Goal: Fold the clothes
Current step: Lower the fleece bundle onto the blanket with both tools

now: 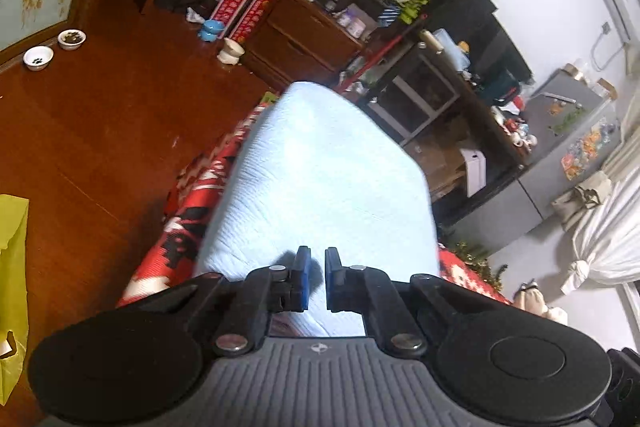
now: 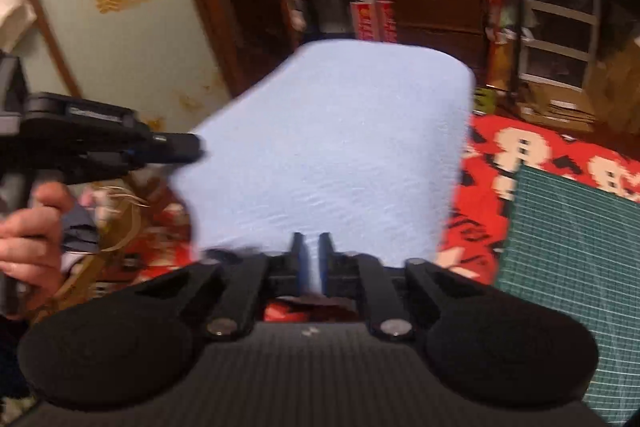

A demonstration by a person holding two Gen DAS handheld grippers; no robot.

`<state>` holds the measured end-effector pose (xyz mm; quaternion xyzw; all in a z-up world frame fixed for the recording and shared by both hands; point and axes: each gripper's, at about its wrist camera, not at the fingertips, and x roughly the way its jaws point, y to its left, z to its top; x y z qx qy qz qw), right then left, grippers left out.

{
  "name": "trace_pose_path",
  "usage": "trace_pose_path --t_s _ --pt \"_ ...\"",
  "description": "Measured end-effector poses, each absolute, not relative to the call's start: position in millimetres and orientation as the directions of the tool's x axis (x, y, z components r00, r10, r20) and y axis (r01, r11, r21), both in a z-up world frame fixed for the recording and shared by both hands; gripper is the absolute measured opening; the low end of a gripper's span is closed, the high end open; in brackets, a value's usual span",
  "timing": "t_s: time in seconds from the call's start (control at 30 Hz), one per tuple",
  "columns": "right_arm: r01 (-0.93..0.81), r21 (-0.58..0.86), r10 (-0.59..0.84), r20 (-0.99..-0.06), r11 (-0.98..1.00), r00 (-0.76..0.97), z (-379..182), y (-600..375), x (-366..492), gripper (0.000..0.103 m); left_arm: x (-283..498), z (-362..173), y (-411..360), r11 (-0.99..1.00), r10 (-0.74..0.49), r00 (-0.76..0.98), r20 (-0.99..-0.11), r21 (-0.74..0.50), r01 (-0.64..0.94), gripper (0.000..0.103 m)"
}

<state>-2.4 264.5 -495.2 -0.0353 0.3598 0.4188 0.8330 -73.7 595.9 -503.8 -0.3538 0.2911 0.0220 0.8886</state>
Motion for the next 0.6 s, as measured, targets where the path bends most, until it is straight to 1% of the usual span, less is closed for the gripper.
trace_pose_path --t_s 0.1,0.2,0.27,0.33,0.4,0.43,0.5,0.53,0.57,0.6 --pt "-0.741 0.223 0.668 -0.640 0.634 0.379 -497.9 279.7 -19.1 0.001 -74.3 -502.9 567.9 0.767 -0.216 0.817 -0.534 -0.611 -0.196 0.007" --pt "-0.740 0.262 0.669 -0.670 0.619 0.322 -513.1 283.6 -31.6 0.000 -76.9 -512.5 546.2 0.790 -0.229 0.784 -0.577 -0.580 -0.196 0.007" --pt "-0.747 0.251 0.669 -0.668 0.615 0.326 -514.3 275.0 -45.3 0.000 -84.1 -519.0 538.8 0.795 -0.221 0.773 -0.594 -0.569 -0.210 0.007" --pt "-0.744 0.239 0.674 -0.648 0.624 0.356 -506.6 259.6 -54.6 0.002 -95.2 -520.2 538.2 0.781 -0.226 0.781 -0.583 -0.588 -0.212 0.007" --pt "-0.737 0.213 0.671 -0.622 0.642 0.404 -496.6 242.9 -62.3 0.008 -106.0 -521.0 538.4 0.763 -0.225 0.790 -0.571 -0.607 -0.221 0.008" --pt "-0.731 0.181 0.658 -0.612 0.657 0.439 -493.3 237.0 -62.9 0.010 -111.5 -521.6 538.1 0.754 -0.219 0.794 -0.567 -0.615 -0.231 0.009" --pt "-0.726 0.099 0.623 -0.600 0.680 0.502 -490.1 228.4 -64.1 0.017 -118.1 -525.5 538.8 0.731 -0.216 0.800 -0.560 -0.636 -0.247 0.009" --pt "-0.723 0.063 0.605 -0.601 0.688 0.523 -490.7 226.2 -62.3 0.019 -119.3 -527.3 540.0 0.712 -0.222 0.804 -0.552 -0.655 -0.254 0.016" --pt "-0.719 0.032 0.586 -0.605 0.695 0.539 -492.2 225.4 -58.7 0.024 -119.4 -528.7 542.3 0.691 -0.223 0.808 -0.545 -0.673 -0.263 0.032" --pt "-0.716 0.004 0.570 -0.609 0.698 0.552 -493.8 225.0 -56.7 0.028 -118.6 -530.8 543.0 0.676 -0.218 0.810 -0.544 -0.683 -0.277 0.039"
